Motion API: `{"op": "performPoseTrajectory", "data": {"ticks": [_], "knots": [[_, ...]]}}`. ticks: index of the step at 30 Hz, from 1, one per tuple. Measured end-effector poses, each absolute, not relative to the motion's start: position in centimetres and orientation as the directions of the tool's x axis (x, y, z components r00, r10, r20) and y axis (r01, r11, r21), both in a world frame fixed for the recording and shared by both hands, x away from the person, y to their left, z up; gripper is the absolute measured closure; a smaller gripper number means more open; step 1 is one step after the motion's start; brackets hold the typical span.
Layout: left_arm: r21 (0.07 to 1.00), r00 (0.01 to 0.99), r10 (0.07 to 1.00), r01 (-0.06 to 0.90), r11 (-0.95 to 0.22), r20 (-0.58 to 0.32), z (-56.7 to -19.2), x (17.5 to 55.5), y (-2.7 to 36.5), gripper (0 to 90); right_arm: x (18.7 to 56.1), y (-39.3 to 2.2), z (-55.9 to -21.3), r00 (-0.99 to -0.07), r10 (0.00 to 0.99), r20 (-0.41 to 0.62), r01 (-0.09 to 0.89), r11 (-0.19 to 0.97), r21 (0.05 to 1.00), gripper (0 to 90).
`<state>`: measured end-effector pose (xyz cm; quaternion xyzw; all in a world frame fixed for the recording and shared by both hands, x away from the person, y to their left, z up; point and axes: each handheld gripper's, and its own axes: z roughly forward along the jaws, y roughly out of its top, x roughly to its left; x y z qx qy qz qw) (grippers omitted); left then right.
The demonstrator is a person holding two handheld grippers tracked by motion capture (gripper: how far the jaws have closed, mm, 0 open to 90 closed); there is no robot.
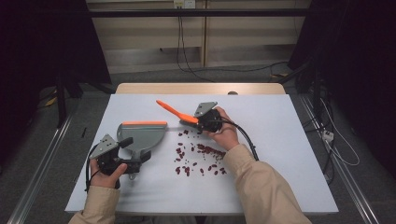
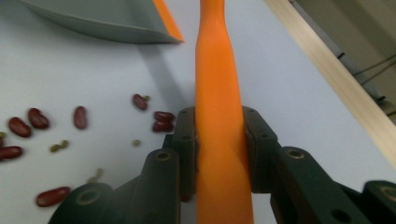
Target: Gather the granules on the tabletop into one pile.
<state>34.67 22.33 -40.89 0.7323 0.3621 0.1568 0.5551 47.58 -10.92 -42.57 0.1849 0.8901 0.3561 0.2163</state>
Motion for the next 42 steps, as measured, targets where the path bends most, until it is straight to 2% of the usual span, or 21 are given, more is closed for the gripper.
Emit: {"op": "performPoseTrajectory", "data": {"ticks": [20,42], "knots": [[0.924,0.695,0.701,0.355,-0.143,-0.159,-41.0,34.3,22.1,5.4,43.2,-10.5,-42.1,-0.928,0.282,-0.244,0.037,0.722,0.691,71.1],[0.921,0.703,0.693,0.359,-0.149,-0.162,-41.2,33.6,22.1,5.4,39.8,-11.3,-41.8,-0.953,0.216,-0.210,0.006,0.710,0.704,71.2]]}}
